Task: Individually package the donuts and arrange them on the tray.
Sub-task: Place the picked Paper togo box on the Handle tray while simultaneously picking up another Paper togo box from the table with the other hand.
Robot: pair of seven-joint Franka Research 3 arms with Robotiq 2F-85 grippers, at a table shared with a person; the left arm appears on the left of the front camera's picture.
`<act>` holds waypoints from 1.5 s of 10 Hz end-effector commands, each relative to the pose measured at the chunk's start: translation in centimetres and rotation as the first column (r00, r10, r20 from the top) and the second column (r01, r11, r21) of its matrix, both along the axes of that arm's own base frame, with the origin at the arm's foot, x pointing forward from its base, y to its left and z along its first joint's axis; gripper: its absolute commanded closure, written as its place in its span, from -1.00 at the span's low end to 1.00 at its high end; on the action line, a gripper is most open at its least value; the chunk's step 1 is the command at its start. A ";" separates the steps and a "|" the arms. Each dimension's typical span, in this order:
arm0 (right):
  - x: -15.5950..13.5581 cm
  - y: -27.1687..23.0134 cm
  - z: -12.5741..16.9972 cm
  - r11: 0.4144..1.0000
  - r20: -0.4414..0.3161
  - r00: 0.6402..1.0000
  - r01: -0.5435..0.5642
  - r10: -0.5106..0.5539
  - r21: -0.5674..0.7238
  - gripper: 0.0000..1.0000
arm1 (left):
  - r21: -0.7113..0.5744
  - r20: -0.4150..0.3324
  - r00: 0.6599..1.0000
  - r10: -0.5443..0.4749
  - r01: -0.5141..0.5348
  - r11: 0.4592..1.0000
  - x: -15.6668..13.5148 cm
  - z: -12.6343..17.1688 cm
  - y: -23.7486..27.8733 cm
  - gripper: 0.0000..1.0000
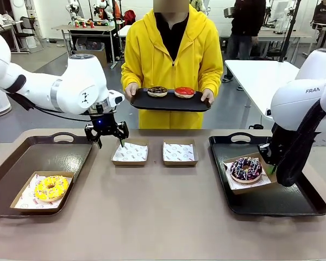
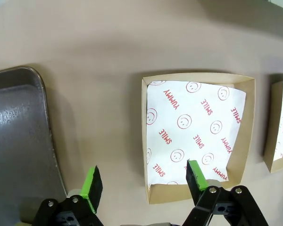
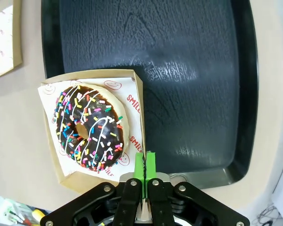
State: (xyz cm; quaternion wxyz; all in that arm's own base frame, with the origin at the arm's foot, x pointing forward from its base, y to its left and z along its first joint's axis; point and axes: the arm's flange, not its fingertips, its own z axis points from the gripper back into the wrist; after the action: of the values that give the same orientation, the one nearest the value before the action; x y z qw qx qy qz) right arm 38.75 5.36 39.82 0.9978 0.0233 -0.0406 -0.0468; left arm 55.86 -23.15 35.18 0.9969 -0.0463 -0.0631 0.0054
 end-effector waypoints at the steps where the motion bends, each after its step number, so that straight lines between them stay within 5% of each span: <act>1: -3.0 -1.1 -2.8 1.000 0.003 1.000 -0.007 0.007 0.009 0.98 | -0.009 -0.041 0.999 -0.006 0.005 1.000 1.1 -0.1 -0.4 -0.86; 15: -4.3 -1.1 -4.6 1.000 -0.085 0.996 -0.021 0.020 -0.014 0.98 | 0.040 -0.049 0.998 -0.040 0.042 0.998 1.6 -2.1 -1.8 -0.86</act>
State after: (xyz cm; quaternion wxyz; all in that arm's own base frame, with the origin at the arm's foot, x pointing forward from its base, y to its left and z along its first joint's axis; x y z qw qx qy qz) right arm 38.58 4.84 37.54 0.9987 0.0212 0.0048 -0.0458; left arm 57.01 -24.86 33.13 0.9989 -0.0334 -0.0330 -0.0085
